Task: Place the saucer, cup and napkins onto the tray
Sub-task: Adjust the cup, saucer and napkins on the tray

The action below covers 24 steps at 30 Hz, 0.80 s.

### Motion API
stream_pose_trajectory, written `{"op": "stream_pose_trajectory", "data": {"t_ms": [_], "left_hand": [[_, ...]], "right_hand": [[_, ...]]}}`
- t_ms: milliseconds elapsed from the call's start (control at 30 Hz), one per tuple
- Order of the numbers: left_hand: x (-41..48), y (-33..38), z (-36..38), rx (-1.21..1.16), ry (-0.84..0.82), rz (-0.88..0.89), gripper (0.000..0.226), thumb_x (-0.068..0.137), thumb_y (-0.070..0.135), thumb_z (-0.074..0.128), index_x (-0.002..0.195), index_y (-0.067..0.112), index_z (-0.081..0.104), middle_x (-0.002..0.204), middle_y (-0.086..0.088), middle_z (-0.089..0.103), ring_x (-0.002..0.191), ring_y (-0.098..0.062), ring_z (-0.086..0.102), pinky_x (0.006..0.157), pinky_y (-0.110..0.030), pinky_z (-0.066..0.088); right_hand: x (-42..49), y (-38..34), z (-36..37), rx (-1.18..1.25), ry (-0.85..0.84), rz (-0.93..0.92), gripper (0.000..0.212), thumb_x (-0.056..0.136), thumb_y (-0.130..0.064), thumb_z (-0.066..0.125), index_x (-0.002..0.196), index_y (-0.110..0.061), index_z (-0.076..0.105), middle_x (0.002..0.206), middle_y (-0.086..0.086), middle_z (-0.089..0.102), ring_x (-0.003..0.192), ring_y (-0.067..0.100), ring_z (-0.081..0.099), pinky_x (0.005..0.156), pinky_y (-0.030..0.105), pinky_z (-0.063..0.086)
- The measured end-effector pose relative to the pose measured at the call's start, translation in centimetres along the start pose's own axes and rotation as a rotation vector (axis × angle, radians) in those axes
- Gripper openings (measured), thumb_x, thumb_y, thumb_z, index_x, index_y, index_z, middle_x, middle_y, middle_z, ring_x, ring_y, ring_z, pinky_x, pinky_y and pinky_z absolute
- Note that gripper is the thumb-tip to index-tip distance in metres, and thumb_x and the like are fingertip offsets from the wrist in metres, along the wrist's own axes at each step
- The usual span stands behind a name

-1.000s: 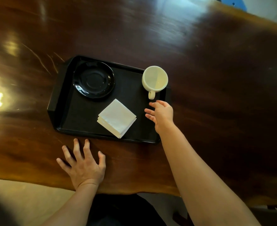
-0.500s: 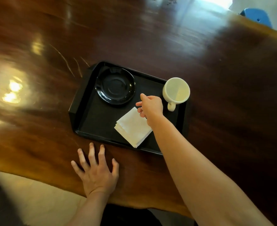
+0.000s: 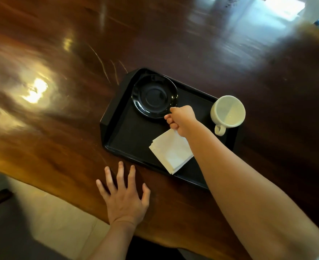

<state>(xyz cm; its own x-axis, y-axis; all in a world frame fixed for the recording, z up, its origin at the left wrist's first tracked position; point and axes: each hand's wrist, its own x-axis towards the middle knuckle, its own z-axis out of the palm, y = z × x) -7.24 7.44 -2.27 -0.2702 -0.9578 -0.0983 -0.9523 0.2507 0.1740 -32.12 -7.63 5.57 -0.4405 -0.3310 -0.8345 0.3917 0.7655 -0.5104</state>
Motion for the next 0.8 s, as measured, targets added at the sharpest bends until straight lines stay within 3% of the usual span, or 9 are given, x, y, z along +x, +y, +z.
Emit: {"op": "stream_pose_trajectory", "data": {"t_ms": [267, 367, 433, 567, 667, 800], "left_hand": [[0.0, -0.1, 0.3, 0.013, -0.002, 0.003, 0.068, 0.089, 0.063, 0.04, 0.142, 0.023, 0.055, 0.159, -0.014, 0.04, 0.152, -0.046, 0.026, 0.122, -0.067, 0.006], [0.1, -0.1, 0.3, 0.012, -0.002, 0.004, 0.068, 0.089, 0.063, 0.04, 0.143, 0.024, 0.052, 0.159, -0.014, 0.039, 0.152, -0.045, 0.026, 0.122, -0.067, 0.005], [0.0, -0.1, 0.4, 0.004, 0.002, 0.005, 0.067, 0.089, 0.063, 0.04, 0.143, 0.025, 0.049, 0.159, -0.013, 0.038, 0.152, -0.045, 0.025, 0.122, -0.067, 0.004], [0.0, -0.3, 0.7, 0.007, 0.002, 0.009, 0.068, 0.088, 0.063, 0.04, 0.143, 0.024, 0.048, 0.16, -0.014, 0.036, 0.152, -0.046, 0.024, 0.123, -0.066, 0.002], [0.0, -0.3, 0.7, 0.02, -0.011, 0.007, 0.069, 0.087, 0.063, 0.04, 0.143, 0.023, 0.048, 0.16, -0.014, 0.035, 0.152, -0.046, 0.022, 0.122, -0.065, 0.001], [0.0, -0.3, 0.8, 0.026, -0.007, 0.006, 0.069, 0.087, 0.062, 0.04, 0.143, 0.023, 0.046, 0.16, -0.015, 0.034, 0.152, -0.046, 0.021, 0.122, -0.066, 0.001]], "right_hand": [[0.3, -0.4, 1.2, 0.056, 0.025, -0.039, 0.026, 0.103, -0.02, 0.052, 0.088, 0.0, 0.062, 0.066, 0.007, 0.062, 0.037, 0.008, 0.047, 0.032, 0.017, 0.035], [-0.1, -0.1, 0.4, 0.03, 0.081, -0.14, 0.024, 0.101, -0.022, 0.057, 0.091, -0.001, 0.064, 0.068, 0.006, 0.062, 0.045, 0.01, 0.052, 0.041, 0.019, 0.044], [-0.8, 0.9, -0.9, -0.18, 0.162, -0.343, 0.021, 0.098, -0.023, 0.061, 0.106, -0.004, 0.065, 0.078, 0.004, 0.066, 0.063, 0.012, 0.062, 0.058, 0.024, 0.054], [-3.4, 4.8, -3.8, -0.619, 0.185, -0.645, 0.046, 0.091, -0.03, 0.07, 0.133, -0.017, 0.055, 0.111, -0.001, 0.062, 0.101, 0.013, 0.058, 0.086, 0.027, 0.048], [-4.6, 7.5, -5.1, -0.932, 0.078, -0.669, 0.072, 0.084, -0.043, 0.075, 0.147, -0.033, 0.042, 0.151, 0.006, 0.038, 0.136, 0.032, 0.028, 0.106, 0.047, 0.033], [-5.1, 10.0, -5.3, -1.231, -0.095, -0.713, 0.094, 0.074, -0.055, 0.078, 0.152, -0.046, 0.027, 0.166, 0.005, 0.006, 0.144, 0.038, 0.006, 0.111, 0.058, 0.022]]}}
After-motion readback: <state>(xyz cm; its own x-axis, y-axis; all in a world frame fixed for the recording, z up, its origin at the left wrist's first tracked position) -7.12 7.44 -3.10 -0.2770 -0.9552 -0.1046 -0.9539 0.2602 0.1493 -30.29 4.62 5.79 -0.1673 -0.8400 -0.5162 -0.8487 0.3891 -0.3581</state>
